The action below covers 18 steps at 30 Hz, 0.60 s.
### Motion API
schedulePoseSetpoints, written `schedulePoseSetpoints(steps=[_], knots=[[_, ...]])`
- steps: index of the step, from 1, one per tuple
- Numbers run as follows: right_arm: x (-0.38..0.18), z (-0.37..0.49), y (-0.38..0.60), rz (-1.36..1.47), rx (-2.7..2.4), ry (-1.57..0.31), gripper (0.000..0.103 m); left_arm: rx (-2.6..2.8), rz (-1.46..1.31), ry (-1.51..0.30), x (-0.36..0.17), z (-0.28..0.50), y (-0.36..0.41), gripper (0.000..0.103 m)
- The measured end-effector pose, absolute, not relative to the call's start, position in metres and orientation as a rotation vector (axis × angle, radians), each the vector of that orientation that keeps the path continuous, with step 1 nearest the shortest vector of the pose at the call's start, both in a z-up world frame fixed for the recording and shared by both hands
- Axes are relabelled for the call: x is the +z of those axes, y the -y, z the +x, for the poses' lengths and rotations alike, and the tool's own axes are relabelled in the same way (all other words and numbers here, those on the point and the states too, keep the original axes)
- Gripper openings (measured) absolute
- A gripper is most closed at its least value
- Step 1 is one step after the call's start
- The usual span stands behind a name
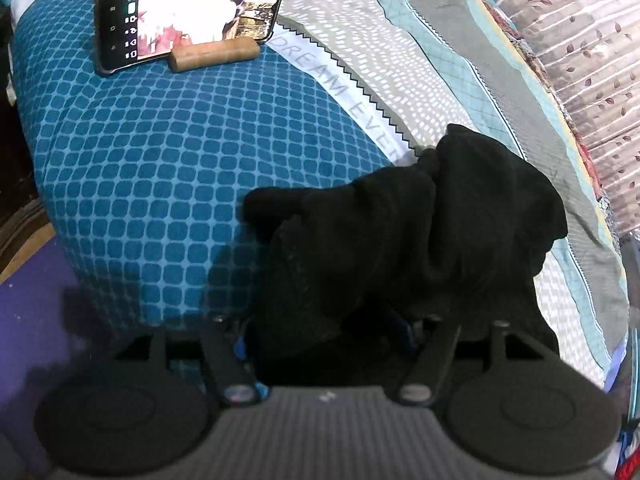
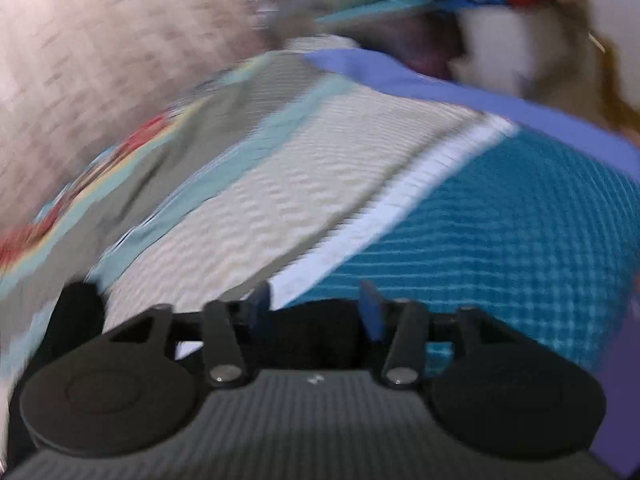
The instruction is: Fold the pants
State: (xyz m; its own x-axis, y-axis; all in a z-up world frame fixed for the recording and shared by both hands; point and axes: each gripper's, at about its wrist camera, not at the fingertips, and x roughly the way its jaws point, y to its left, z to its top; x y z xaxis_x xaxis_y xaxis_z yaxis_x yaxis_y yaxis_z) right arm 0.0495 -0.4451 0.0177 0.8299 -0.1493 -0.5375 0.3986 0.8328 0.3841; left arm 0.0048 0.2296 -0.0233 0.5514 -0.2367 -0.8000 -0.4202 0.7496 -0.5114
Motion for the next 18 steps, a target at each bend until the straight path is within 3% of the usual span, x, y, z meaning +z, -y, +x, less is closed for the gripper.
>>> schedulePoseSetpoints(steps=[2,10,11,12,15,18], knots=[[0.019,0.052,0.433,0.424,-0.250,-0.522,0.072,0.123,-0.754,-1.015,-0.022,0.002,-0.231,0.062],[-0.013,0.034,0.412,0.196,-0.152,-0.642,0.074,0.132,-0.721,-1.023,-0.019,-0.004,-0.227,0.058],[-0.020,0.030,0.410,0.162,-0.157,-0.654,0.061,0.134,-0.707,-1.025,-0.019,-0.002,-0.226,0.056],[-0.027,0.025,0.408,0.131,-0.162,-0.681,0.009,0.135,-0.696,-1.027,-0.018,0.000,-0.224,0.045],[-0.020,0.029,0.416,0.140,-0.180,-0.652,0.006,0.130,-0.684,-1.014,-0.014,0.002,-0.222,0.025],[0.024,0.046,0.449,0.232,-0.235,-0.478,0.007,0.129,-0.676,-0.999,-0.012,0.000,-0.220,0.023]])
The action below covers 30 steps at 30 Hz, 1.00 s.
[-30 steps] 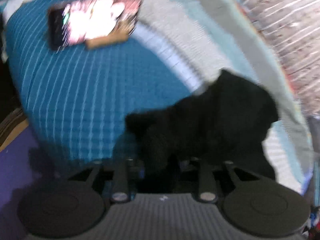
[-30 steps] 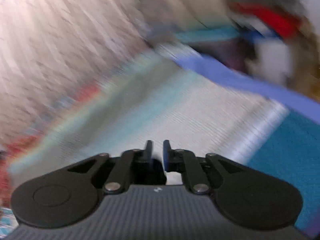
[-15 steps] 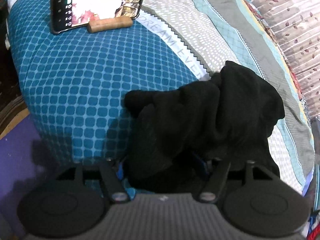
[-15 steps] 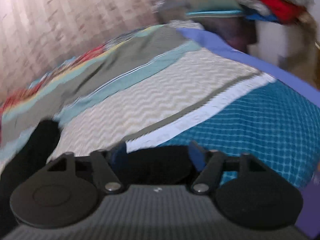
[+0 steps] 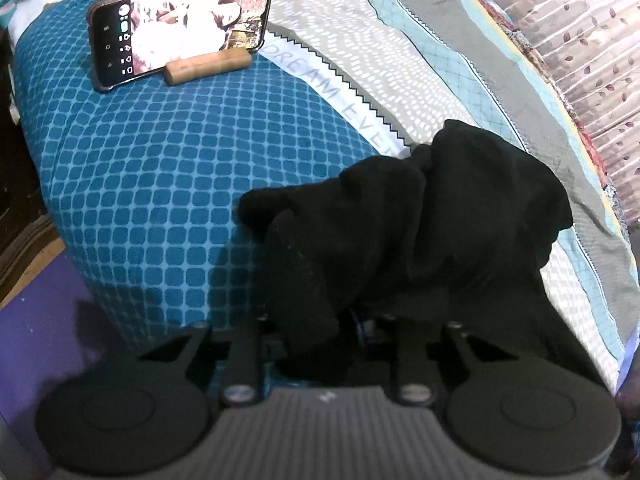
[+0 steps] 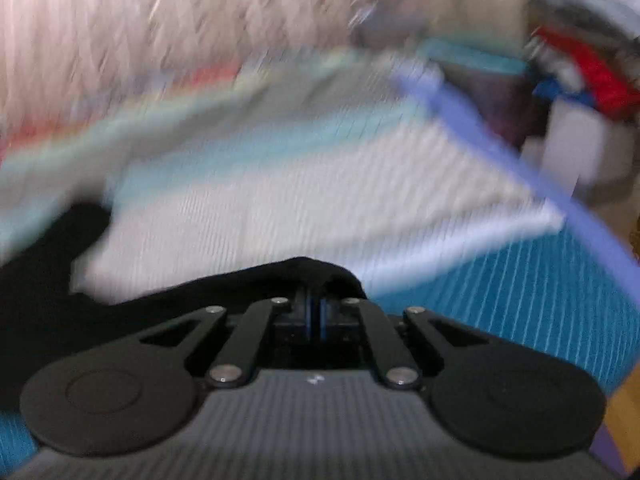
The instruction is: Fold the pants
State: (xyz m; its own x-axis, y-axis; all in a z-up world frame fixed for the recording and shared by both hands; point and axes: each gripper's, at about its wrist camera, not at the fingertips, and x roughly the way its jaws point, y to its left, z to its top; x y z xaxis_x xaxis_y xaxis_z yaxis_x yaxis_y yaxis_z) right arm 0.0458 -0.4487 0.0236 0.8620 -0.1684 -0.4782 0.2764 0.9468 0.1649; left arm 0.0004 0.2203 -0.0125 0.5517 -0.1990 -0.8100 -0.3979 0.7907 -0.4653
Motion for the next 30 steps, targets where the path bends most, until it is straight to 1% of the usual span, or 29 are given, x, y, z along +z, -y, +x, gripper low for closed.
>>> schedulePoseSetpoints(steps=[2,3,5,6,7,8,9,10,11,14,16,19,21,23,26,30], knots=[[0.046,0.078,0.476,0.300,-0.279,-0.411,0.008,0.136,-0.678,-1.009,-0.013,-0.001,-0.220,0.028],[0.050,0.101,0.488,0.318,-0.288,-0.418,0.012,0.141,-0.688,-1.010,-0.013,-0.004,-0.220,0.030],[0.039,0.153,0.506,0.304,-0.284,-0.537,0.016,0.133,-0.711,-1.001,-0.010,-0.011,-0.224,0.037],[0.028,0.171,0.510,0.301,-0.314,-0.613,0.016,0.126,-0.715,-0.987,-0.006,-0.017,-0.227,0.041],[0.017,0.182,0.514,0.319,-0.354,-0.678,0.018,0.118,-0.716,-0.968,-0.002,-0.023,-0.230,0.046],[0.006,0.188,0.517,0.355,-0.397,-0.722,0.037,0.110,-0.716,-0.945,0.002,-0.031,-0.234,0.049],[-0.003,0.187,0.519,0.398,-0.424,-0.723,0.058,0.105,-0.719,-0.924,0.006,-0.037,-0.239,0.053],[-0.011,0.180,0.522,0.452,-0.435,-0.703,0.064,0.104,-0.724,-0.905,0.010,-0.043,-0.245,0.054],[-0.019,0.172,0.525,0.517,-0.434,-0.682,0.067,0.104,-0.732,-0.889,0.013,-0.047,-0.253,0.054],[-0.034,0.150,0.538,0.656,-0.484,-0.674,0.067,0.104,-0.782,-0.851,0.019,-0.043,-0.272,0.054],[-0.031,0.124,0.548,0.715,-0.589,-0.603,0.067,0.086,-0.819,-0.842,0.019,-0.027,-0.278,0.054],[-0.026,0.087,0.566,0.845,-0.699,-0.499,0.066,0.079,-0.782,-0.813,0.024,0.007,-0.272,0.055],[-0.010,0.084,0.560,0.810,-0.679,-0.464,0.065,0.046,-0.778,-0.796,0.027,0.031,-0.262,0.058],[0.008,0.102,0.542,0.733,-0.579,-0.482,0.065,0.009,-0.775,-0.787,0.027,0.052,-0.251,0.059],[0.023,0.156,0.491,0.666,-0.337,-0.535,0.066,-0.030,-0.760,-0.786,0.025,0.082,-0.236,0.059],[0.008,0.256,0.399,0.632,-0.028,-0.660,0.064,-0.020,-0.736,-0.791,0.025,0.113,-0.235,0.059]])
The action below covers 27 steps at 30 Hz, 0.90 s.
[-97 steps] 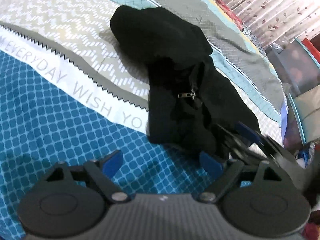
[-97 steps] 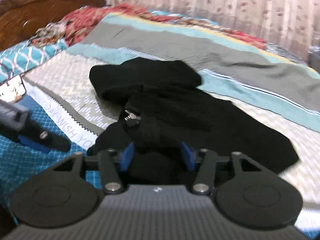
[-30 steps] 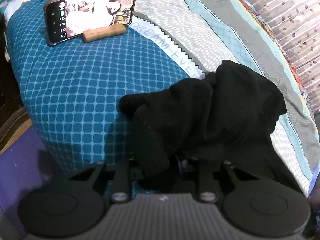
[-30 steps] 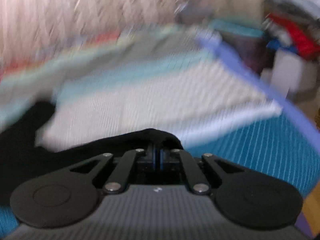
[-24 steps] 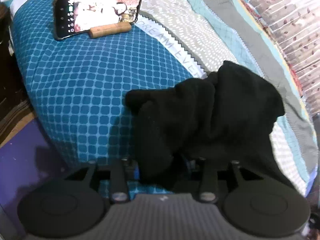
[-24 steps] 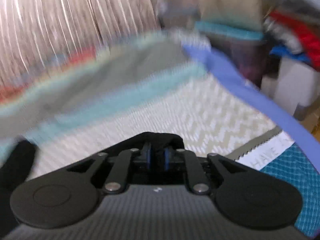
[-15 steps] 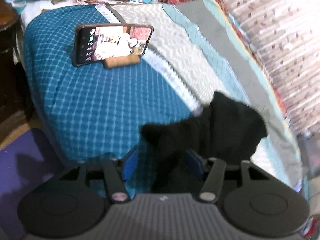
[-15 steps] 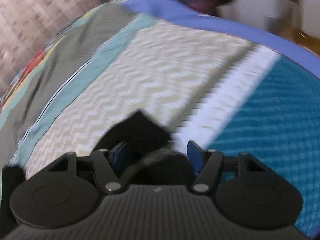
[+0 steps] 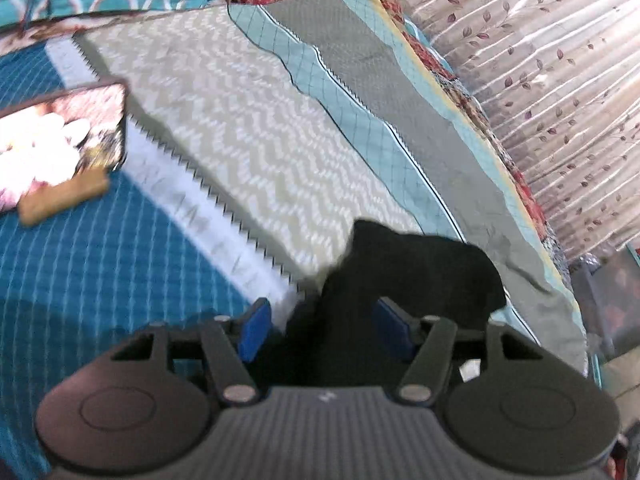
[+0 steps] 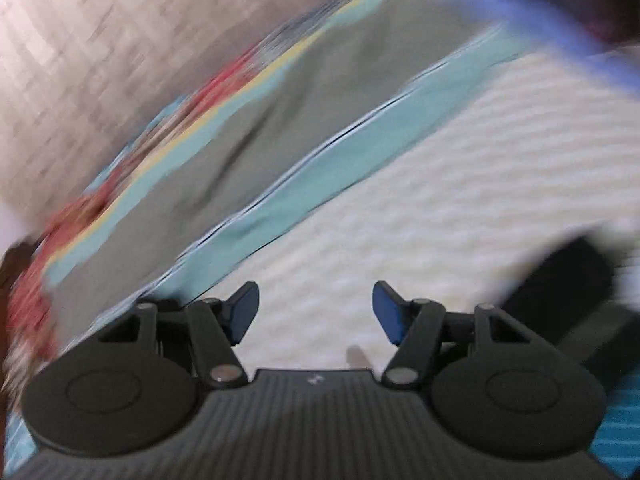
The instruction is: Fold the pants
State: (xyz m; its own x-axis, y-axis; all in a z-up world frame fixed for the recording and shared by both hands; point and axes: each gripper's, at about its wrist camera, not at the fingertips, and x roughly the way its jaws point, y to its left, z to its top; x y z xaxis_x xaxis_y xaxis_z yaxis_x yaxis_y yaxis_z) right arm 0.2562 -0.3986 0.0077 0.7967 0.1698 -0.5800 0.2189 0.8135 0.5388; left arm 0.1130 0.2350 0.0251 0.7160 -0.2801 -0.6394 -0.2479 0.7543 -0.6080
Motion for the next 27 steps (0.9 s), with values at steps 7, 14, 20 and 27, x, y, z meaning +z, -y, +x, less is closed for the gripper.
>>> schedulePoseSetpoints(steps=[7,14,20,27], knots=[[-0.053,0.394,0.284,0.644,0.159,-0.753,0.065,0.033,-0.707,-0.847,0.013,0.150,-0.233,0.059],[-0.072,0.425,0.222,0.733,0.272,-0.906,0.013,-0.151,-0.596,-0.926,-0.010,0.158,-0.170,0.016],[0.041,0.342,0.265,0.599,0.423,-0.575,0.012,-0.381,-0.264,-0.782,0.029,0.094,-0.095,0.013],[0.064,0.171,0.371,0.318,0.160,-0.486,0.067,-0.644,0.099,-0.737,0.031,0.004,-0.040,0.056]])
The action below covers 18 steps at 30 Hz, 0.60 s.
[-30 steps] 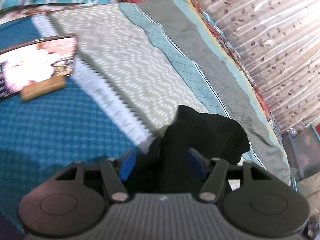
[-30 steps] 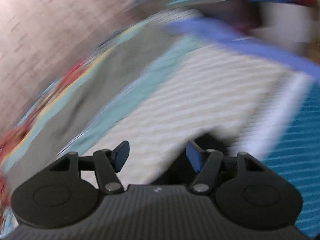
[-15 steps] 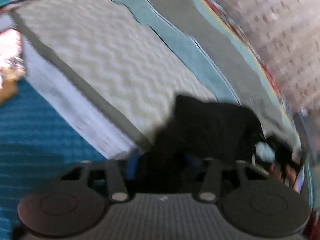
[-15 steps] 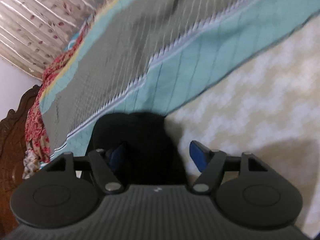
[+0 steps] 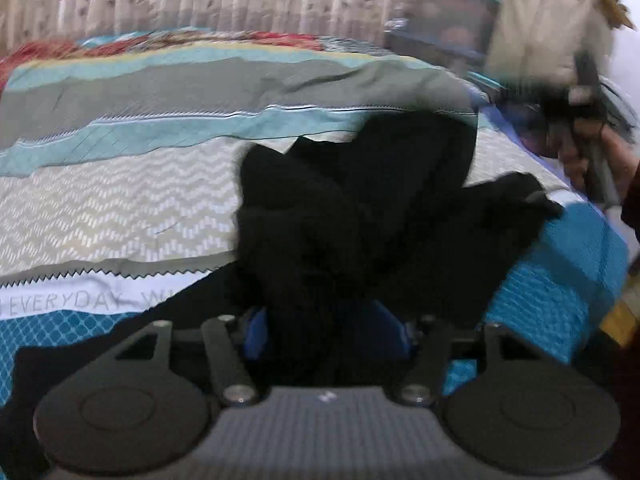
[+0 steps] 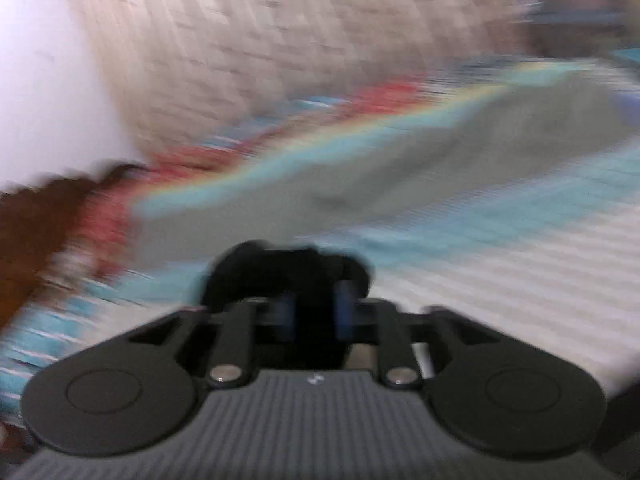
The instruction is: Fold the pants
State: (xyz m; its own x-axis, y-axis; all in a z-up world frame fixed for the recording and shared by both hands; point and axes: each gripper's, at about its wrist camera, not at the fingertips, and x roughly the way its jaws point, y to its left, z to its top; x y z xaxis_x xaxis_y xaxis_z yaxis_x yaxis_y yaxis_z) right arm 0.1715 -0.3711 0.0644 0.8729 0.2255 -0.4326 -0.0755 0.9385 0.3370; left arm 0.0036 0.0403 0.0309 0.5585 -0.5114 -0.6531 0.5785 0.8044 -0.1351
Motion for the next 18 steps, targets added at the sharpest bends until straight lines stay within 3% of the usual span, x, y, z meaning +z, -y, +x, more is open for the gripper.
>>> schedulePoseSetpoints(steps=[4,8,14,18], knots=[[0.022,0.113,0.434,0.386,-0.234,-0.591,0.068,-0.608,-0.128,-0.717,0.060,0.021,-0.080,0.066],[0.016,0.092,0.437,0.579,-0.159,-0.526,0.068,-0.446,-0.324,-0.709,0.077,0.059,-0.118,0.066],[0.046,0.146,0.296,0.371,0.297,-0.589,0.070,-0.231,-0.384,-0.724,0.067,0.062,-0.157,0.065],[0.051,0.187,0.180,0.214,0.546,-0.642,0.084,-0.174,-0.358,-0.775,0.052,0.045,-0.170,0.065]])
